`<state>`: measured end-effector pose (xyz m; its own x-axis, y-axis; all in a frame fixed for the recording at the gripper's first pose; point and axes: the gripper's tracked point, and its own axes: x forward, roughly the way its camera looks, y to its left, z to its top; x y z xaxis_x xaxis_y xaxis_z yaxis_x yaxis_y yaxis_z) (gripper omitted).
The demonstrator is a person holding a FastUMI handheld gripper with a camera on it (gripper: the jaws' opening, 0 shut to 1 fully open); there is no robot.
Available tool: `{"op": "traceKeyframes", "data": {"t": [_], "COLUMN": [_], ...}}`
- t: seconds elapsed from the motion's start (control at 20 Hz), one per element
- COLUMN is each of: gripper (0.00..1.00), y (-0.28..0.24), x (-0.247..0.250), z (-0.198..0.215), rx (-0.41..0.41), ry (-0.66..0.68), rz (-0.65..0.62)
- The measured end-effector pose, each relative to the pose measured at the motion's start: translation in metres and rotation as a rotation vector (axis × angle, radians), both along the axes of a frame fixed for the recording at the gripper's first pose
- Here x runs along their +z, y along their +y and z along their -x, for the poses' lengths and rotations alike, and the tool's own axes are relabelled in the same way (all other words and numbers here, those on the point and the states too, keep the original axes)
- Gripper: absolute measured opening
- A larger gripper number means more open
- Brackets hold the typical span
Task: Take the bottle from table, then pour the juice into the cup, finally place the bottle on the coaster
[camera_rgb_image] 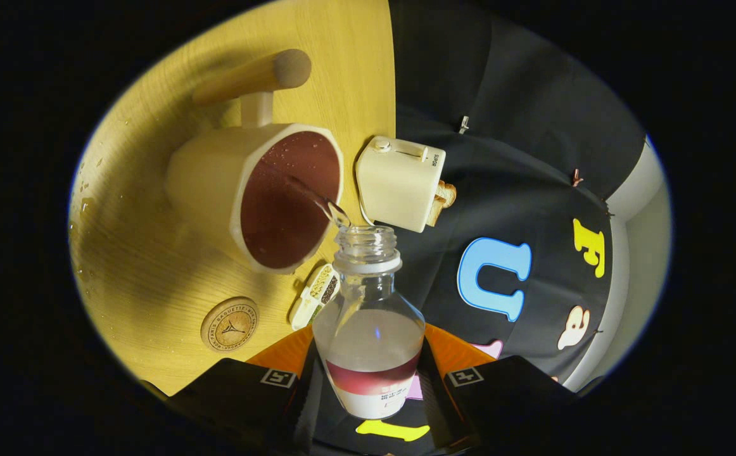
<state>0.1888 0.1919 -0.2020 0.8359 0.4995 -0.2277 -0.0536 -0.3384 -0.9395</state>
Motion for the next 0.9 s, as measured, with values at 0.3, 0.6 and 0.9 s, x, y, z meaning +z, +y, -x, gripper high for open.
{"op": "traceKeyframes", "data": {"t": [0.3,0.6,0.9], "gripper": [0.71,0.71,0.71], "y": [-0.0014,-0.0016,0.004], "x": [0.0002,0.0033,0.0045], "z": [-0.0019,-0.0046,-0.0046], "rx": [0.024,0.057,0.117], "ry": [-0.023,-0.058,-0.087], "rz": [0.058,0.121,0.179]}}
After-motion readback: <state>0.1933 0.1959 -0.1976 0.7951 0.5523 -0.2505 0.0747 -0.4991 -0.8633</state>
